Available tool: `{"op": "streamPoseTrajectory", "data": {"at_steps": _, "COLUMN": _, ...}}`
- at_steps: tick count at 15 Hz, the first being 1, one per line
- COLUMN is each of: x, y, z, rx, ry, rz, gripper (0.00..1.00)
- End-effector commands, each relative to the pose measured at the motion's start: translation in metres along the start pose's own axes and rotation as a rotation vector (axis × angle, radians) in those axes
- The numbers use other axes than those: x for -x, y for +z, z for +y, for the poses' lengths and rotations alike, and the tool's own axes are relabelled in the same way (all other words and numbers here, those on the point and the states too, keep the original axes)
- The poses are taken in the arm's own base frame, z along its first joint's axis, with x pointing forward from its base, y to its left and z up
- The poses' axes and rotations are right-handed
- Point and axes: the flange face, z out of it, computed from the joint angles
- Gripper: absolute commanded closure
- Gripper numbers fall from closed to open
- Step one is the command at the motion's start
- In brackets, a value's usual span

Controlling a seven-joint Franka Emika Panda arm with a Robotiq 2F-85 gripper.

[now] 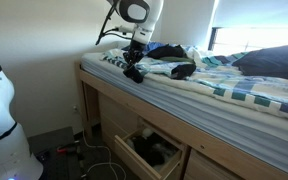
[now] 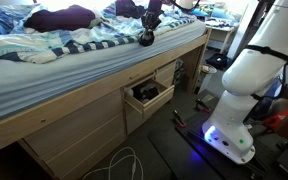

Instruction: Put the socks one at a time in the open drawer

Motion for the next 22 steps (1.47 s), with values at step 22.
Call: {"op": "streamPoseTrajectory", "data": {"at_steps": 22, "x": -0.097, "y": 0.12, "z": 0.052, "rx": -0.102, "ry": 0.054, "rz": -0.12, "gripper": 0.97}}
